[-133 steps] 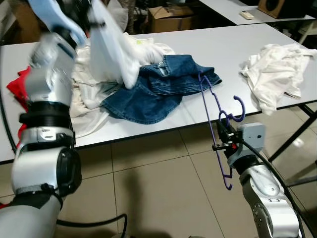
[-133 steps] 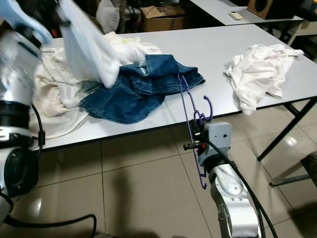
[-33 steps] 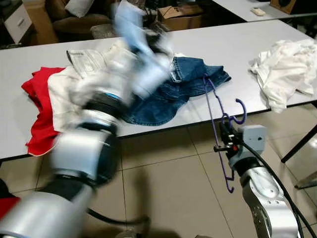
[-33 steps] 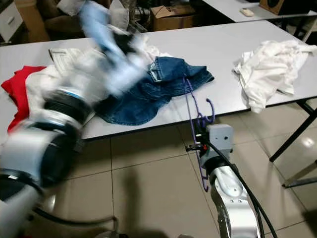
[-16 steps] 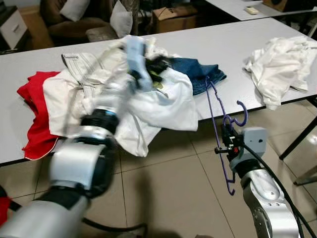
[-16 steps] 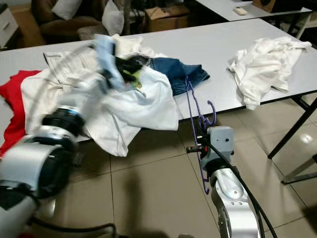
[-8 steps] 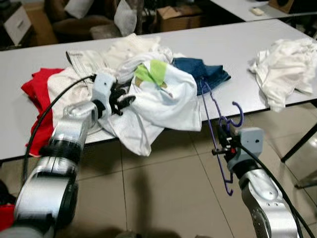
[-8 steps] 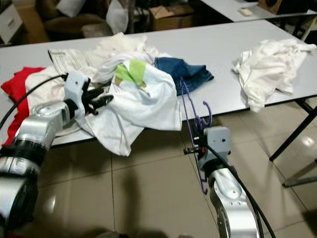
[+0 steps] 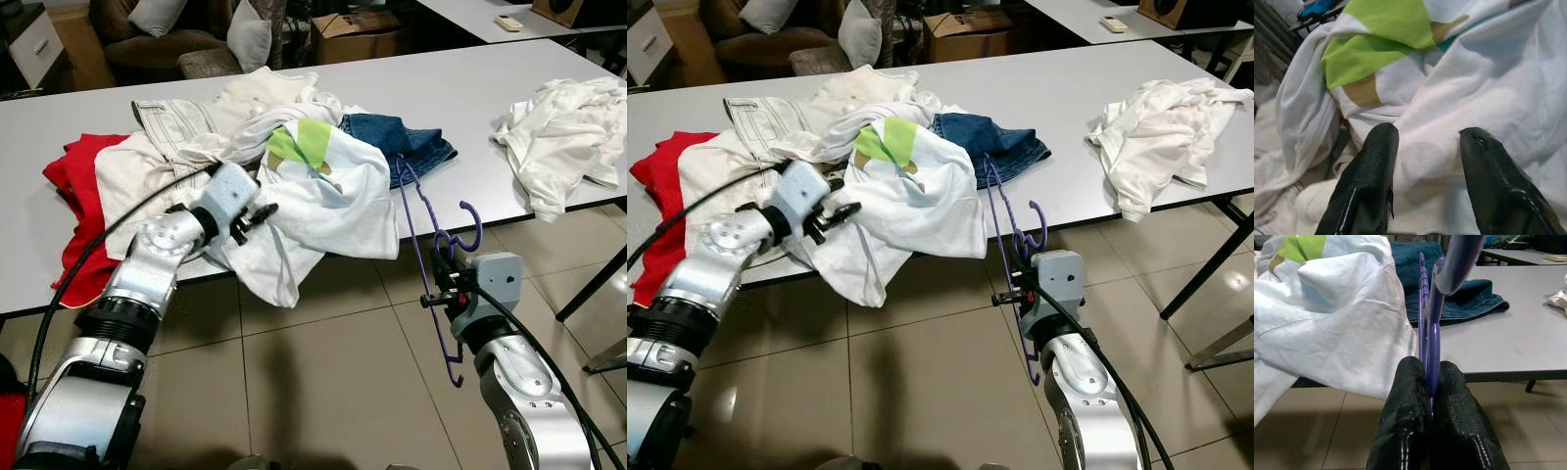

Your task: Hang hanger

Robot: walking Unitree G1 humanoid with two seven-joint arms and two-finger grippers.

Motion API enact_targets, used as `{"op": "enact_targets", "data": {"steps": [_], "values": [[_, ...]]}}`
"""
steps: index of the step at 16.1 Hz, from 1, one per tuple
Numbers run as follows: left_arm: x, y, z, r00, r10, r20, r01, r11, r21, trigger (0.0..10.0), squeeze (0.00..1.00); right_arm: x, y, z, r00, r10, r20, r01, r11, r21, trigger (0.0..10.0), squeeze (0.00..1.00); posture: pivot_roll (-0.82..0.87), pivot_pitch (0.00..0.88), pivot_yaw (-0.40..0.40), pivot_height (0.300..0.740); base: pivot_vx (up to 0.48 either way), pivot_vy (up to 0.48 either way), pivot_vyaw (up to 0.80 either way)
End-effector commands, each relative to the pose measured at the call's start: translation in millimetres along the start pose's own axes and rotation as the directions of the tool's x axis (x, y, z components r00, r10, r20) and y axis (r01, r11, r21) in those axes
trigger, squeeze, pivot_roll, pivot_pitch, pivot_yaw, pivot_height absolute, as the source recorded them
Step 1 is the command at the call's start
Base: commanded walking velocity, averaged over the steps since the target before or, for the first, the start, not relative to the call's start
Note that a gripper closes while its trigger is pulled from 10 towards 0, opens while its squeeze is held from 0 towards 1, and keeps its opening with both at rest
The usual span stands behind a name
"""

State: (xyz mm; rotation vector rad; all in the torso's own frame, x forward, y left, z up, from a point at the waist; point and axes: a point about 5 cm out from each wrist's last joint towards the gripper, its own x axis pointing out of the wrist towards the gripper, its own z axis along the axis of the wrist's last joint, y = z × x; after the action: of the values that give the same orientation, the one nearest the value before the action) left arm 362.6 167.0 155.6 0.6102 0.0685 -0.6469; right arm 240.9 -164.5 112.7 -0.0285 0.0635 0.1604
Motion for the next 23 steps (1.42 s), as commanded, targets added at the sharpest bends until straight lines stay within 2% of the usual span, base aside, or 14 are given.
{"op": "enact_targets", "data": {"steps": [1, 2, 4, 5, 6, 7, 9, 11, 13, 18, 21, 23], "values": [[-1.0, 0.5, -3.7, 0.999, 0.006, -0.037, -0.003, 0.997, 0.071, 10.0, 0.00, -1.8, -1.0, 0.2, 1.000, -0.001, 0.002, 0.001, 1.000, -0.004, 10.0, 0.00, -0.23, 0.000, 0.050, 0.740, 0.000, 0.000, 0.00], [2.4, 0.0, -9.4, 0.996, 0.025, -0.088, -0.017, 0.995, 0.096, 10.0, 0.00, -1.9, -1.4, 0.1, 1.000, -0.003, 0.000, 0.003, 1.000, -0.004, 10.0, 0.00, -0.23, 0.000, 0.050, 0.740, 0.000, 0.000, 0.00], [6.0, 1.3, -14.0, 0.990, 0.063, -0.126, -0.049, 0.993, 0.110, 10.0, 0.00, -3.2, -2.6, -0.6, 1.000, -0.006, -0.004, 0.006, 1.000, -0.005, 10.0, 0.00, -0.23, 0.000, 0.051, 0.740, 0.000, 0.000, 0.00], [7.0, -1.1, -14.8, 0.990, 0.053, -0.127, -0.038, 0.992, 0.117, 4.2, 0.00, -6.0, -3.8, -3.5, 1.000, -0.012, -0.015, 0.012, 1.000, -0.006, 10.0, 0.00, -0.23, 0.000, 0.048, 0.740, 0.000, 0.000, 0.00], [7.7, -3.2, -15.7, 0.991, 0.045, -0.129, -0.029, 0.992, 0.124, 0.5, 0.00, -7.3, -4.9, -6.1, 0.999, -0.023, -0.026, 0.023, 1.000, -0.010, 10.0, 0.00, -0.23, 0.000, 0.044, 0.740, 0.000, 0.000, 0.00], [8.0, -5.1, -16.1, 0.991, 0.043, -0.127, -0.028, 0.992, 0.125, 0.0, 0.00, -9.0, -7.1, -8.7, 0.998, -0.041, -0.038, 0.041, 0.999, -0.017, 10.0, 0.00, -0.23, 0.000, 0.042, 0.740, 0.000, 0.000, 0.00], [9.8, -9.0, -17.0, 0.992, 0.038, -0.123, -0.022, 0.991, 0.130, 0.0, 0.00, -9.5, -17.6, -12.9, 0.992, -0.117, -0.055, 0.115, 0.992, -0.047, 10.0, 0.00, -0.23, 0.000, 0.037, 0.740, 0.000, 0.000, 0.00], [11.9, -10.6, -15.5, 0.993, 0.069, -0.094, -0.057, 0.991, 0.123, 0.0, 0.00, -13.6, -43.4, -21.2, 0.952, -0.294, -0.085, 0.287, 0.955, -0.078, 10.0, 0.00, -0.22, 0.000, 0.023, 0.740, 0.000, 0.000, 0.00], [12.6, -11.3, -15.0, 0.992, 0.094, -0.081, -0.084, 0.989, 0.119, 0.0, 0.00, -18.8, -55.4, -30.4, 0.929, -0.350, -0.120, 0.342, 0.936, -0.087, 10.0, 0.00, -0.22, 0.000, 0.006, 0.740, 0.000, 0.000, 0.00], [7.4, -7.6, -15.1, 0.986, 0.162, -0.031, -0.160, 0.986, 0.050, 0.0, 0.00, -15.0, -55.6, -32.6, 0.934, -0.331, -0.134, 0.322, 0.943, -0.089, 10.0, 0.00, -0.21, 0.000, -0.015, 0.740, 0.000, 0.000, 0.00], [3.9, -7.8, -14.3, 0.987, 0.163, 0.005, -0.164, 0.986, 0.013, 0.0, 0.00, -12.1, -56.5, -34.1, 0.932, -0.336, -0.133, 0.328, 0.941, -0.081, 10.0, 0.00, -0.21, 0.000, -0.014, 0.740, 0.000, 0.000, 0.00], [-0.1, -2.7, -13.6, 0.985, 0.173, 0.015, -0.173, 0.985, -0.007, 0.0, 0.00, -13.6, -54.1, -33.9, 0.935, -0.330, -0.132, 0.323, 0.943, -0.075, 10.0, 0.00, -0.20, 0.000, -0.011, 0.740, 0.000, 0.000, 0.00]]}}
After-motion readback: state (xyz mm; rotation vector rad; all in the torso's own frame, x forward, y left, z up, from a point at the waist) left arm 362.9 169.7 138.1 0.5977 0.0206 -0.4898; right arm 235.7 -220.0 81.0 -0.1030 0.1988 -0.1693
